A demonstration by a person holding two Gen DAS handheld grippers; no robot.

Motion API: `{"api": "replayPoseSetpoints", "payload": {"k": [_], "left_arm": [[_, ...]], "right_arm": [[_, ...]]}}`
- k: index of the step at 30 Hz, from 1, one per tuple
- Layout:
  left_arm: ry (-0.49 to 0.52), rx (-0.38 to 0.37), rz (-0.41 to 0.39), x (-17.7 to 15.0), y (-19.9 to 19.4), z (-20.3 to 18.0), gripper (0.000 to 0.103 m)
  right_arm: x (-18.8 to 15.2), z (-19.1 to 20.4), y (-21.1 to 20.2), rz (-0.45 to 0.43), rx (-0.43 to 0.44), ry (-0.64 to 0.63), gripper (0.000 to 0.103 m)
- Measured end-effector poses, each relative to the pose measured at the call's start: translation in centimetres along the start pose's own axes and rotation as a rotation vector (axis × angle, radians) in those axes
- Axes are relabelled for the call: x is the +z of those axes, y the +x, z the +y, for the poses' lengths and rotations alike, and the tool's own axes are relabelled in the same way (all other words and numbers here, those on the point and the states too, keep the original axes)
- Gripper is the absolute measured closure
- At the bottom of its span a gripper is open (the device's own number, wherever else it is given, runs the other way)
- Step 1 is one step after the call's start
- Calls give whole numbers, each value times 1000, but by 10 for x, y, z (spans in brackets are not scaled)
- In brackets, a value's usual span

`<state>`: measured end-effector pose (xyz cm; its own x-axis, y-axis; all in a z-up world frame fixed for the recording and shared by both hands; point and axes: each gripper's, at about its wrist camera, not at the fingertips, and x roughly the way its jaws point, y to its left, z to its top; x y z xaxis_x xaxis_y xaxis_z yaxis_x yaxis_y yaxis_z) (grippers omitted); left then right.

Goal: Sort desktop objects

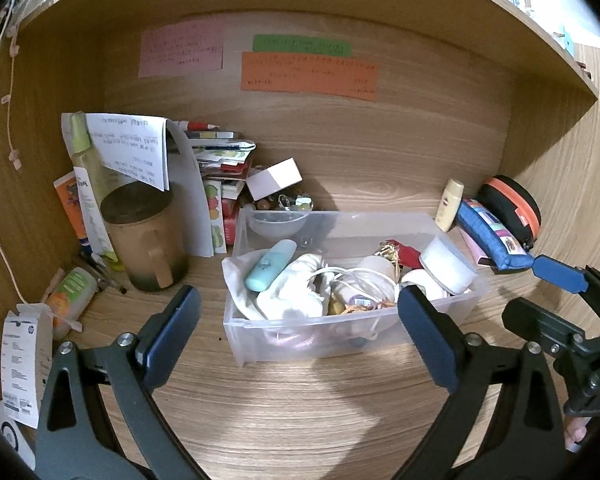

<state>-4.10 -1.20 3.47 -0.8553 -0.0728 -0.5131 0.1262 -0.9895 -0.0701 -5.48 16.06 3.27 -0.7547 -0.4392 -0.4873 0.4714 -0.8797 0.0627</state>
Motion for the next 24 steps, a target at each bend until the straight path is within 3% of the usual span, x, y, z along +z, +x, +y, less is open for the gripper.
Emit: {"api": "replayPoseSetpoints", "payload": {"k": [24], "left_arm": [[22,-26,2,0,1,-1,3]], "right_arm": [[-1,1,6,27,5,-2,10]]}}
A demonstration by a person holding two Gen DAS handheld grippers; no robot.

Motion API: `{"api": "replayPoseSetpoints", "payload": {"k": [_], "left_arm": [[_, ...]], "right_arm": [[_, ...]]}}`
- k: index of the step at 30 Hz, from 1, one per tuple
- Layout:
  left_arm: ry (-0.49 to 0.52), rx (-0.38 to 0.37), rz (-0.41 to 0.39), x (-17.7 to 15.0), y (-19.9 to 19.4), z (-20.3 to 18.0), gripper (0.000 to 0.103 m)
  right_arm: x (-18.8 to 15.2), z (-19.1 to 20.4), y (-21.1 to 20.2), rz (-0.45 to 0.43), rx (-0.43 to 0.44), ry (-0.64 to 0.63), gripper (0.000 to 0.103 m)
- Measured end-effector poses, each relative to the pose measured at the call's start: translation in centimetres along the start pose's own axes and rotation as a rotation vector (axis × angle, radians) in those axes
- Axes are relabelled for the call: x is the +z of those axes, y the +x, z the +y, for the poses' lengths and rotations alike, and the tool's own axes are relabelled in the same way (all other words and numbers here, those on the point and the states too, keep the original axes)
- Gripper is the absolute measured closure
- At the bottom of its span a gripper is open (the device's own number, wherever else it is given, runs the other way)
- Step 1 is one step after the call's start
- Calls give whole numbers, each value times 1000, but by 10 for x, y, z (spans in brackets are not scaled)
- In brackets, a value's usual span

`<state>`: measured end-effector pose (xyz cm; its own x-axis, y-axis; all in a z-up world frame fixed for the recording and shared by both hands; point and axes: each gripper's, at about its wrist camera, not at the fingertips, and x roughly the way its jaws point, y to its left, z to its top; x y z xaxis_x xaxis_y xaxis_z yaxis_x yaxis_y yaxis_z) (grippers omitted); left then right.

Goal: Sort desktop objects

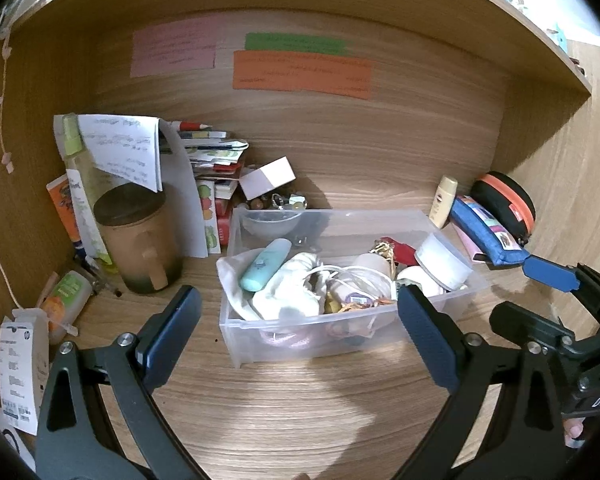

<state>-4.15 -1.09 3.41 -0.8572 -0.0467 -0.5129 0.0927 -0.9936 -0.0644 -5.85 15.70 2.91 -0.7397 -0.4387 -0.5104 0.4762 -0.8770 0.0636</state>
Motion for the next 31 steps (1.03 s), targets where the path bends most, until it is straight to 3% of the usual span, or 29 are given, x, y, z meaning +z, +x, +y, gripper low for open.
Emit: {"api": "replayPoseSetpoints", "payload": {"k": [31], "left_arm": [[23,-10,-27,0,-1,-9,3]], "right_arm": [[-5,-9,8,45,41,46,10]]}}
